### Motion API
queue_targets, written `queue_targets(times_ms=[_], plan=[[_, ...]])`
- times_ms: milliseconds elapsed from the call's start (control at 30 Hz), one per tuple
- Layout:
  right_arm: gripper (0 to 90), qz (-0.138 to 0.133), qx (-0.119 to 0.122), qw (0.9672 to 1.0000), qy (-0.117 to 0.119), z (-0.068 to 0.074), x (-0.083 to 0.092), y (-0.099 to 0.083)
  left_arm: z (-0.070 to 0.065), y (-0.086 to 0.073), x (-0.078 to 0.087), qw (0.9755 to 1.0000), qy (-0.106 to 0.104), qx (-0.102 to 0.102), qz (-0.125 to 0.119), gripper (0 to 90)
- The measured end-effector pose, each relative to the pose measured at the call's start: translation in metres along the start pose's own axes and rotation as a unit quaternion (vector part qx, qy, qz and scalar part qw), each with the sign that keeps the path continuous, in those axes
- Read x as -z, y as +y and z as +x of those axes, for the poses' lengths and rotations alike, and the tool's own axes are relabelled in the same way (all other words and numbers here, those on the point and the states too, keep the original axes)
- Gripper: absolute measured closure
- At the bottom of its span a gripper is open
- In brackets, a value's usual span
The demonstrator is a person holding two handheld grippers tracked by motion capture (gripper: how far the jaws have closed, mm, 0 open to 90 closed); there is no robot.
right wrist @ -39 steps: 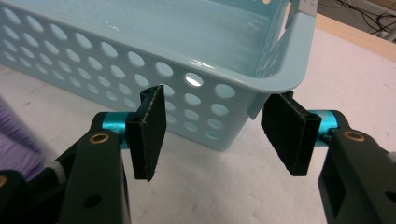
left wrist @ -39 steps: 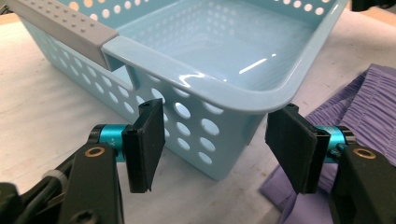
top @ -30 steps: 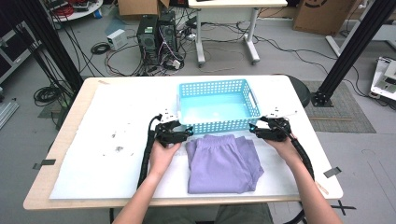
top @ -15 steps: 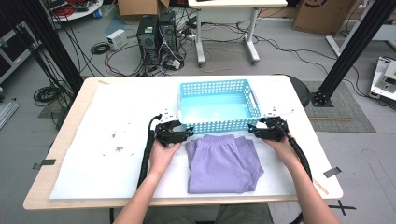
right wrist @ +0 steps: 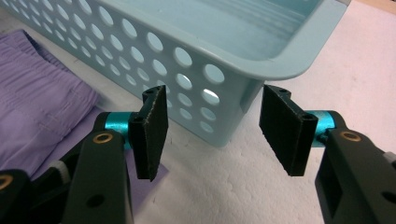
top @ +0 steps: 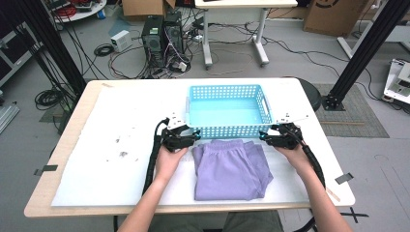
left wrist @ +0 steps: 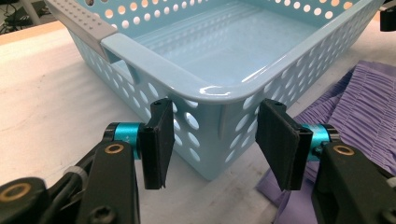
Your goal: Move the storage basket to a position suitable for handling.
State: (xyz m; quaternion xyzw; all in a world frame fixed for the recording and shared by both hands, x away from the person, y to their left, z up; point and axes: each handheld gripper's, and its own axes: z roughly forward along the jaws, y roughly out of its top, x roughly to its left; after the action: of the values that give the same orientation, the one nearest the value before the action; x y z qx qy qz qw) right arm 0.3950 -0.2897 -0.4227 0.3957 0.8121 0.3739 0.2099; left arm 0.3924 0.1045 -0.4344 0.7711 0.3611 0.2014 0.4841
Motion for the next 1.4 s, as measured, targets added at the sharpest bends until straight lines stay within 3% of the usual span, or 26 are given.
queue_targets(times_ms=[167,233,933,1000,1033,1200,1400], plan=[[43.1,-0.001,-0.001,1.0,0.002,0.0,0.005,-0.002,-0.001,0.0,-0.001,1.0,-0.005,0.004,-0.002,47.1],[45.5,-0.005,0.009,0.9999,0.01,0.0,0.007,-0.003,-0.001,0.0,-0.001,1.0,-0.003,0.002,0.0,47.5],[46.5,0.008,0.012,0.9998,0.009,0.005,0.009,-0.005,0.0,-0.001,-0.001,0.9999,-0.004,0.007,0.012,47.2],[45.3,0.006,0.011,0.9998,0.015,0.003,0.008,-0.005,0.0,-0.001,-0.001,0.9999,0.003,0.007,0.013,45.2],[44.9,0.007,0.008,0.9998,0.017,0.002,0.008,-0.005,0.0,-0.001,0.0,0.9998,0.012,0.006,0.014,39.5],[32.4,-0.011,-0.018,0.9995,0.022,-0.004,0.012,-0.005,0.004,0.0,0.005,0.9997,0.019,0.014,0.01,30.4],[29.6,-0.035,-0.021,0.999,0.016,-0.011,0.022,-0.009,0.007,0.0,0.016,0.9997,0.022,0.006,0.012,28.6]])
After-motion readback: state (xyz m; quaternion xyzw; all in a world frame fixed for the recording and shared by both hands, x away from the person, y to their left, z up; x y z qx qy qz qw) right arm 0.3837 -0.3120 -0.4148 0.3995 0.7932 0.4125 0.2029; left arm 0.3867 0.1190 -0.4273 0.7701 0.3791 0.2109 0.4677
